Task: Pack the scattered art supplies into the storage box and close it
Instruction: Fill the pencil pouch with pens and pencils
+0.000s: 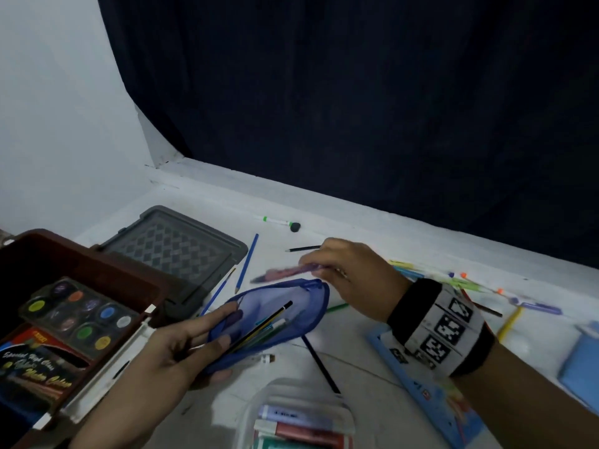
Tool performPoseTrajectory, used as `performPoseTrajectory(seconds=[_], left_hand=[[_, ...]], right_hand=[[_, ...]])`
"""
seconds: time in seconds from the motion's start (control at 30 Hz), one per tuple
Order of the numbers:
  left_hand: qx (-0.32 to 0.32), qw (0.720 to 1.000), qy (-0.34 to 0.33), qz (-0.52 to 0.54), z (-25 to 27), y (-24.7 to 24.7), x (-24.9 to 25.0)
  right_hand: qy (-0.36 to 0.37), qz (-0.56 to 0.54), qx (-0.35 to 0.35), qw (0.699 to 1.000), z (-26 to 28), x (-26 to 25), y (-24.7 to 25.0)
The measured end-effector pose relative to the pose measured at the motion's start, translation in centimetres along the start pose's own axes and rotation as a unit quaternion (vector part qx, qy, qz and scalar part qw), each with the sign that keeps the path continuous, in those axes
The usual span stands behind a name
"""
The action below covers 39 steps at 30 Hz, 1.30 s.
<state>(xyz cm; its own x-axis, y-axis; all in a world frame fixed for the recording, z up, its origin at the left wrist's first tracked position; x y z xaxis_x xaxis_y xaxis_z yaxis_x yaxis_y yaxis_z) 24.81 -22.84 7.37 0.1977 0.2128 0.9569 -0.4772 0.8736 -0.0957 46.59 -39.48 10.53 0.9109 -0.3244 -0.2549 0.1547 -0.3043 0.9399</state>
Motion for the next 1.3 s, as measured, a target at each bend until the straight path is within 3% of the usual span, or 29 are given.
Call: performPoseTrajectory(seconds=[0.13, 0.2, 0.3, 0.4, 0.5, 0.6, 0.7, 0.83, 0.93, 1.07, 1.3], left_hand=[[-0.04, 0.999, 0.002, -0.013, -0.9, -1.4, 0.5], [-0.064, 0.998, 0.008, -0.017, -1.1, -2.3, 0.7], [-0.09, 0.996, 0.024, -0.004, -1.4, -3.4, 0.8], [-0.1, 0.995, 0.027, 0.0, -1.7, -3.9, 0.6], [-0.1, 0.994, 0.034, 0.013, -2.2, -3.9, 0.2], [-0.096, 0.994, 0.042, 0.035, -2.7, -4.0, -0.1], [-0.092, 0.994, 0.04, 0.046, -3.0, -4.1, -0.3], [-0.096, 0.993, 0.043, 0.055, -3.2, -4.2, -0.5], [-0.102, 0.992, 0.042, 0.058, -3.4, -4.2, -0.4], [-0.11, 0.991, 0.036, 0.06, -3.5, -4.1, -0.4], [-0.13, 0.988, 0.041, 0.075, -3.7, -4.1, -0.5]], right_hand=[[0.062, 0.183, -0.052, 0.98, 1.9, -1.6, -0.4], [0.085, 0.203, -0.051, 0.974, 2.7, -2.2, -1.4], [0.118, 0.147, -0.071, 0.98, 3.4, -3.1, -2.9], [0.075, -0.031, -0.092, 0.992, 3.7, -3.0, -2.2], [0.017, -0.137, 0.031, 0.99, 3.3, -1.8, 0.6], [-0.071, -0.171, 0.154, 0.971, 2.8, 1.2, 2.5], [-0.158, -0.13, 0.19, 0.96, 2.5, 6.3, 1.2], [-0.271, -0.034, 0.072, 0.959, 2.5, 12.7, -3.2], [-0.287, 0.04, -0.031, 0.957, 2.0, 14.6, -5.5], [-0.276, 0.156, -0.18, 0.931, 1.2, 14.3, -6.4], [-0.316, 0.17, -0.195, 0.913, 0.6, 14.1, -7.0]])
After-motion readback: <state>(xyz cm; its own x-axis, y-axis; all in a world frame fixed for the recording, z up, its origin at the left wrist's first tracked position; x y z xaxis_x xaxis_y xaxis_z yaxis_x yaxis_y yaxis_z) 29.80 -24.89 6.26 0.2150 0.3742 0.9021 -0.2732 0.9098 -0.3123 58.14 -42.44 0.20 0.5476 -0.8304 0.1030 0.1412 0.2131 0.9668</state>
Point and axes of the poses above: each hand's wrist, its own z-axis away from the middle knuckle, its own y-axis out of the back of the hand, x = y × z, the point moved 1 cm from there along -z, towards the middle knuckle, and after that the axes turned 9 degrees about z, right-handed, at the moved point
